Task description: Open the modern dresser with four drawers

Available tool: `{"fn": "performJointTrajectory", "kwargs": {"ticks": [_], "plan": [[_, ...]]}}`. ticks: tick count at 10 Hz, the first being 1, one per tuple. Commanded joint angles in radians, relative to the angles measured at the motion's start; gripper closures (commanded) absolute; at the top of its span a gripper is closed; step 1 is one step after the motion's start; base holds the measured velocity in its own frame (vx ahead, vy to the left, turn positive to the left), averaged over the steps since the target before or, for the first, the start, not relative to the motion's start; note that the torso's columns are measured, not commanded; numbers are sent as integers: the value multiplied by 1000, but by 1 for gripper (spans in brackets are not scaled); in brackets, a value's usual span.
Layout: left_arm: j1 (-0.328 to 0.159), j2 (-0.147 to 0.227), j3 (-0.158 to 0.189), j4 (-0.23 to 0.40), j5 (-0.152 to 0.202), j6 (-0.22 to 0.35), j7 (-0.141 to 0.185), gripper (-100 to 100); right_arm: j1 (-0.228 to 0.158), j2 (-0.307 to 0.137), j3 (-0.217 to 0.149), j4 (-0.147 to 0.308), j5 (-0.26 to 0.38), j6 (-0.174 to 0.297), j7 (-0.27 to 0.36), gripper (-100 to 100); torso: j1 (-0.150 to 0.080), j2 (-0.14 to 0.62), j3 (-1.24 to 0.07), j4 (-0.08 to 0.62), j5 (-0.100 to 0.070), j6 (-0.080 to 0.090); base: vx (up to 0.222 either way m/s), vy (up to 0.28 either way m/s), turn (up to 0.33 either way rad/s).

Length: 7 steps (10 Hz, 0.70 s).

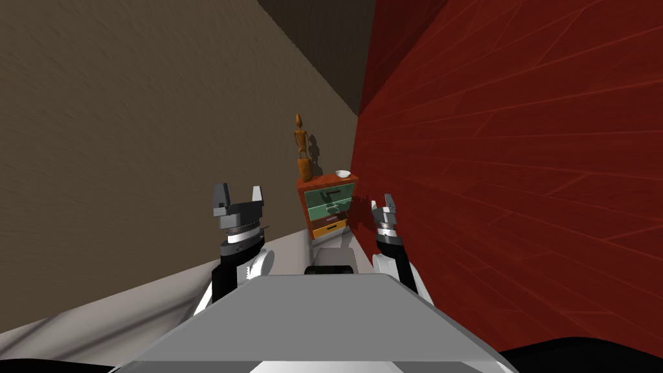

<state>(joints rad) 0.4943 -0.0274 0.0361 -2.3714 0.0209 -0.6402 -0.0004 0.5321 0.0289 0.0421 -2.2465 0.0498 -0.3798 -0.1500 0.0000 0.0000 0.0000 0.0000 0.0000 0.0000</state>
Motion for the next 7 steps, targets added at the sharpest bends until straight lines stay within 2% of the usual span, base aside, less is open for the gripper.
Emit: {"fn": "performJointTrajectory", "kwargs": {"ticks": [1,7], "plan": [[0,0,0,0,0,0,0,0,0,0,0,0,0,0,0,0,0,40,-82,41,0,0,0,0,0],[0,0,0,0,0,0,0,0,0,0,0,0,0,0,0,0,0,470,-939,470,0,0,0,0,0]]}}
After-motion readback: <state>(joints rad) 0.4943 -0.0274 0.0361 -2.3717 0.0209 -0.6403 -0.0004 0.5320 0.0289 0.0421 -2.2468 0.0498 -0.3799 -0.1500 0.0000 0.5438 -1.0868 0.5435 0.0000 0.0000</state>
